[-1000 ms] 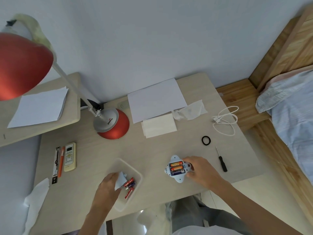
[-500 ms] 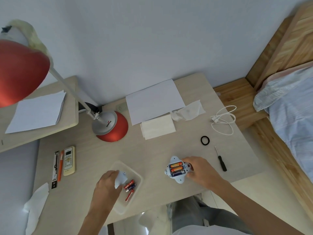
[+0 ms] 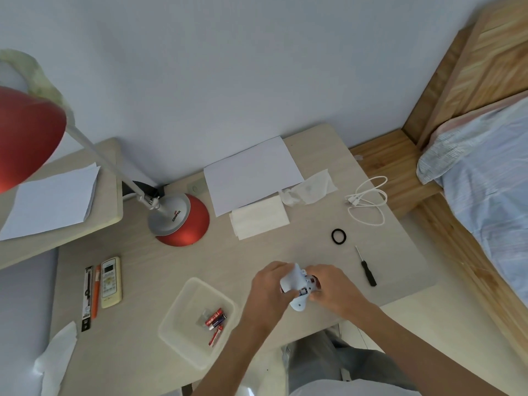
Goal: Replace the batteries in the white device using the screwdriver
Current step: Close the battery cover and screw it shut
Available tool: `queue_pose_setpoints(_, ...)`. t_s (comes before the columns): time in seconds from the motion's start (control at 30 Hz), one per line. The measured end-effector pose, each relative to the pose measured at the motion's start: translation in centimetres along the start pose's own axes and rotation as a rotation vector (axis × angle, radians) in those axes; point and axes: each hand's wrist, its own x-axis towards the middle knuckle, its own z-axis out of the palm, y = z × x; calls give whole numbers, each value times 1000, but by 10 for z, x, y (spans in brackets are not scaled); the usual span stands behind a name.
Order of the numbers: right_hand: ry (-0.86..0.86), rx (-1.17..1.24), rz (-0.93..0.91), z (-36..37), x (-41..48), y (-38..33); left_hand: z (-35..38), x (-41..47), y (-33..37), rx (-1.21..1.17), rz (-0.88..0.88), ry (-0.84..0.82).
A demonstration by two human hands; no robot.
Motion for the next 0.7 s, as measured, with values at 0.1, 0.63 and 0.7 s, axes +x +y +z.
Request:
queue_pose_setpoints(0.1, -3, 4, -3, -1, 0, -1, 14, 4, -4, 11, -29, -30)
queue_pose_setpoints(0.63, -17, 50, -52, -4, 2, -5, 29, -4, -33, 109, -66, -88)
queue_pose_setpoints(0.7, -20, 55, -61, -5, 2, -5, 30, -3, -33, 121, -68, -102)
